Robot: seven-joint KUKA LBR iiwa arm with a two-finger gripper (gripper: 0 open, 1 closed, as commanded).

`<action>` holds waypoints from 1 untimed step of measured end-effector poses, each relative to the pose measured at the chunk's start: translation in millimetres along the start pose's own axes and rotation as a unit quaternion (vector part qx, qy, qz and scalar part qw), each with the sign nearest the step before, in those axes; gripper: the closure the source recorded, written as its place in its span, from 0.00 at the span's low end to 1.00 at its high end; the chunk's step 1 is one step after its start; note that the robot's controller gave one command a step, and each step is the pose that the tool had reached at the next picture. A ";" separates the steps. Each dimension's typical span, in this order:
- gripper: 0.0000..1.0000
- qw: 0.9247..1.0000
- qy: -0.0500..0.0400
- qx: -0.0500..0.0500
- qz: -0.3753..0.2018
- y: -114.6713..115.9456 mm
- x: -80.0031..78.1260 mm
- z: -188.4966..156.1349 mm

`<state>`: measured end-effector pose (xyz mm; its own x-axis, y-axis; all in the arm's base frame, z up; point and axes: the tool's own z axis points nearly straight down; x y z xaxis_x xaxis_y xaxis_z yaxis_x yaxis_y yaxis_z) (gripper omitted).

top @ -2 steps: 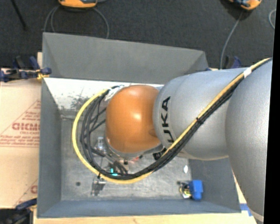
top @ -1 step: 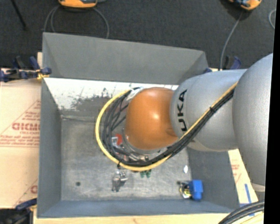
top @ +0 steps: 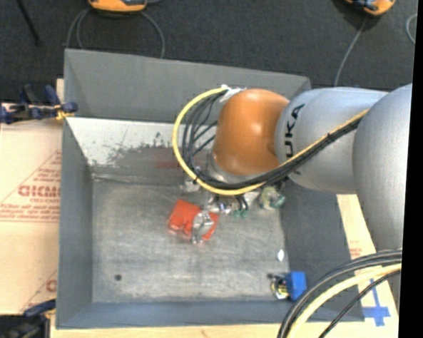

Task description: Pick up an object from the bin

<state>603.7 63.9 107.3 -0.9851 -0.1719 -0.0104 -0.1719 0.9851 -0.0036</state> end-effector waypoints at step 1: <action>0.00 0.965 -0.003 -0.002 -0.262 14.8 15.3 27.0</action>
Offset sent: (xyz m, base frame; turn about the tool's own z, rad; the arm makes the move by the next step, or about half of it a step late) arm -0.0214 0.0116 -0.0313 -0.5324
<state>586.5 75.7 80.1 -0.7627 -0.6466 -0.0129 -0.6466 0.7628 -0.0062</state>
